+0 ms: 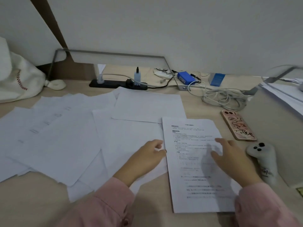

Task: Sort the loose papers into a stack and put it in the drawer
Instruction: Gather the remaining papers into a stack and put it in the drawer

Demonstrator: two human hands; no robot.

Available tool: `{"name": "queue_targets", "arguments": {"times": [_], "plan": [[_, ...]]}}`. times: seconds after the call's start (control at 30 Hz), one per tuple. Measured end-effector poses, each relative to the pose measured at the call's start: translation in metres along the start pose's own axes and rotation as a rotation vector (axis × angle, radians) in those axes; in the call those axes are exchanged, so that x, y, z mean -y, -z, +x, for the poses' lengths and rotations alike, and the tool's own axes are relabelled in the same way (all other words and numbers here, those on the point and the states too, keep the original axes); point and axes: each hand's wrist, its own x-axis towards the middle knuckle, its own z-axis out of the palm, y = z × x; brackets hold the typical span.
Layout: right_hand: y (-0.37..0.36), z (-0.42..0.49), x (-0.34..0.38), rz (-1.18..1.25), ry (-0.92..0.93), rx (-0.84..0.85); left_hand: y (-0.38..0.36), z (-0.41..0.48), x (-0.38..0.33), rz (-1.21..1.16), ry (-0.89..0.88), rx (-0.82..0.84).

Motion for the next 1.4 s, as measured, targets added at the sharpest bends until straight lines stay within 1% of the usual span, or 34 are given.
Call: {"name": "queue_targets", "arguments": {"times": [0.07, 0.13, 0.23, 0.33, 0.4, 0.5, 0.6, 0.67, 0.73, 0.83, 0.97, 1.03, 1.1, 1.17, 1.27, 1.33, 1.4], "plan": [[0.006, 0.003, 0.023, 0.035, 0.113, 0.071, 0.021, -0.003, 0.003, 0.029, -0.031, -0.07], [0.005, 0.004, 0.052, 0.048, 0.24, 0.107, 0.043, -0.007, 0.01, 0.038, -0.049, -0.144], [-0.011, 0.006, 0.103, 0.042, 0.391, 0.161, 0.077, -0.015, 0.03, 0.073, -0.02, -0.263], [-0.039, 0.005, 0.158, 0.033, 0.535, 0.19, 0.116, -0.022, 0.06, 0.209, 0.044, -0.415], [-0.061, 0.002, 0.191, 0.029, 0.604, 0.189, 0.146, -0.025, 0.082, 0.358, 0.142, -0.531], [-0.094, -0.005, 0.228, -0.044, 0.636, 0.199, 0.187, -0.034, 0.112, 0.527, 0.345, -0.63], [-0.12, -0.011, 0.248, -0.172, 0.602, 0.229, 0.214, -0.039, 0.134, 0.541, 0.521, -0.59], [-0.132, -0.015, 0.255, -0.264, 0.565, 0.235, 0.224, -0.038, 0.141, 0.538, 0.58, -0.542], [-0.137, -0.016, 0.259, -0.344, 0.554, 0.223, 0.231, -0.035, 0.146, 0.54, 0.59, -0.542], [-0.138, -0.015, 0.262, -0.365, 0.548, 0.22, 0.236, -0.032, 0.147, 0.495, 0.57, -0.549], [-0.136, -0.008, 0.26, -0.274, 0.558, 0.153, 0.236, -0.03, 0.147, 0.514, 0.473, -0.656], [-0.132, -0.006, 0.259, -0.226, 0.589, 0.104, 0.235, -0.032, 0.148, 0.51, 0.453, -0.619], [-0.129, -0.009, 0.26, -0.221, 0.62, 0.098, 0.234, -0.035, 0.148, 0.539, 0.476, -0.562], [-0.131, -0.012, 0.261, -0.243, 0.627, 0.093, 0.235, -0.041, 0.143, 0.591, 0.459, -0.602], [-0.135, -0.014, 0.265, -0.284, 0.593, 0.065, 0.243, -0.053, 0.123, 0.669, 0.315, -0.814], [-0.136, -0.014, 0.267, -0.294, 0.589, 0.053, 0.25, -0.065, 0.103, 0.699, 0.186, -1.05], [-0.137, -0.013, 0.267, -0.294, 0.604, 0.029, 0.255, -0.081, 0.083, 0.685, -0.029, -1.296]]}}
